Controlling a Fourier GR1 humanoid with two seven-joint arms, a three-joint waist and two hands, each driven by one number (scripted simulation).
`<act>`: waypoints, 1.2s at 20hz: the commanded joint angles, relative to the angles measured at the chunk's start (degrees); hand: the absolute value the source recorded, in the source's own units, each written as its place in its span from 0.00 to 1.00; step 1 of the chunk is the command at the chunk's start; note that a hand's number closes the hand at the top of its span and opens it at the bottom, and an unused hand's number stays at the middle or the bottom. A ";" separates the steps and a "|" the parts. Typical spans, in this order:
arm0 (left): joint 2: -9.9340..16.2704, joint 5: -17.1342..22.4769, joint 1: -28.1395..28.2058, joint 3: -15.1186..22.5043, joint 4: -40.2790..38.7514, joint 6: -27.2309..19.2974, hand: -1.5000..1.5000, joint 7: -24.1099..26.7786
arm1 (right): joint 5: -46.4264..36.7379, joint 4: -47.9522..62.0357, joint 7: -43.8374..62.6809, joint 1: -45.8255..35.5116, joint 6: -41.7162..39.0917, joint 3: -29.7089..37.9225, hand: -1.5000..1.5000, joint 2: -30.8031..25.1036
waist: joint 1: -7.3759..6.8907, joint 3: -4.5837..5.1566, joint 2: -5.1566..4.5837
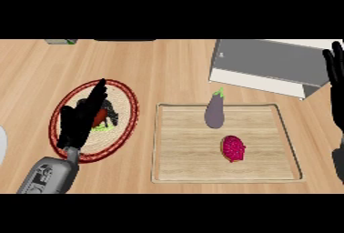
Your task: Pick the cupcake from the tray and place it in the tiered shelf
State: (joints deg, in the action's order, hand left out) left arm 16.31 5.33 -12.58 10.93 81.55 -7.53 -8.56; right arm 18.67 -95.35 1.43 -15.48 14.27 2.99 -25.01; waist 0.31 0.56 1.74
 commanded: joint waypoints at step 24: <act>-2.11 -1.13 8.15 -7.38 12.41 -8.01 0.50 1.83 | -23.10 -29.29 45.77 8.29 1.08 -20.67 0.00 -13.34 | -0.20 -0.13 -1.35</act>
State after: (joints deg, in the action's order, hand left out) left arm 14.75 4.94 -4.18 2.75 94.00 -15.15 -6.29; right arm -2.54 -120.17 35.48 -4.07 21.45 -15.42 -31.03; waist 0.28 0.30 0.40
